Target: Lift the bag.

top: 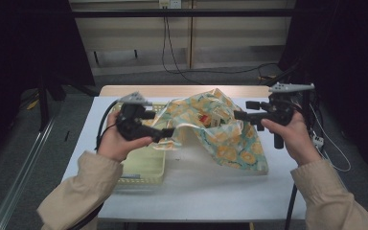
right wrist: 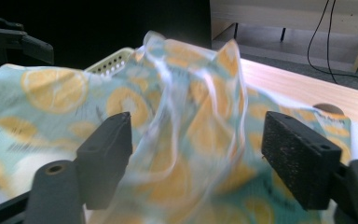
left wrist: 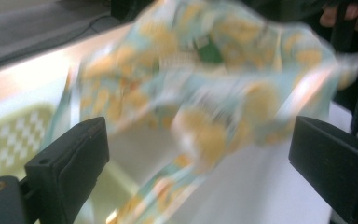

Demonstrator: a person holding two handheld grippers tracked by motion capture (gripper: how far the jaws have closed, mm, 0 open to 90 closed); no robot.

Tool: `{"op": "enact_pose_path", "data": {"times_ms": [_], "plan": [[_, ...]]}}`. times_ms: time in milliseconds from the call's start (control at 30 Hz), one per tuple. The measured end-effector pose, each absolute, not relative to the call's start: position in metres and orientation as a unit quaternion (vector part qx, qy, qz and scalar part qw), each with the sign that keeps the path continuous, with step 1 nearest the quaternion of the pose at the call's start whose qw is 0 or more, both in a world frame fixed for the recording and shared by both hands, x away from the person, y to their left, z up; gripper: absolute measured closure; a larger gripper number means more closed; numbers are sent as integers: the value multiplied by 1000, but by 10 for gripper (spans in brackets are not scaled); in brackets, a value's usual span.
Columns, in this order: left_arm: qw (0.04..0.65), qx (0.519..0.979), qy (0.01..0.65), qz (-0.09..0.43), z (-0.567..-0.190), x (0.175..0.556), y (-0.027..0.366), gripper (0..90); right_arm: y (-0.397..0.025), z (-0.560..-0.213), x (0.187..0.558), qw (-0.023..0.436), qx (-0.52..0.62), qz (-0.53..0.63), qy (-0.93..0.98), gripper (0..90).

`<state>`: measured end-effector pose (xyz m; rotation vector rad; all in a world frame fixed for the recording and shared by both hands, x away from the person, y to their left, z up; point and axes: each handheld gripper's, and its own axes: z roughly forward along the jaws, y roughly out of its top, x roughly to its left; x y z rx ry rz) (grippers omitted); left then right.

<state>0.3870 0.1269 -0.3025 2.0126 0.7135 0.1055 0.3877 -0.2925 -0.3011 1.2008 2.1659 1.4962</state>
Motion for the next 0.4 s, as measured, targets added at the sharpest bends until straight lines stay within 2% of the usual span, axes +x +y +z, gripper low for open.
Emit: {"op": "enact_pose_path", "data": {"times_ms": [200,400], "plan": [[478,824,302,38,-347,359,166,60,-305,-336,341,138,396,498,759,206],[468,827,308,46,-367,350,174,62,-310,-380,316,145,402,472,772,159]]}}
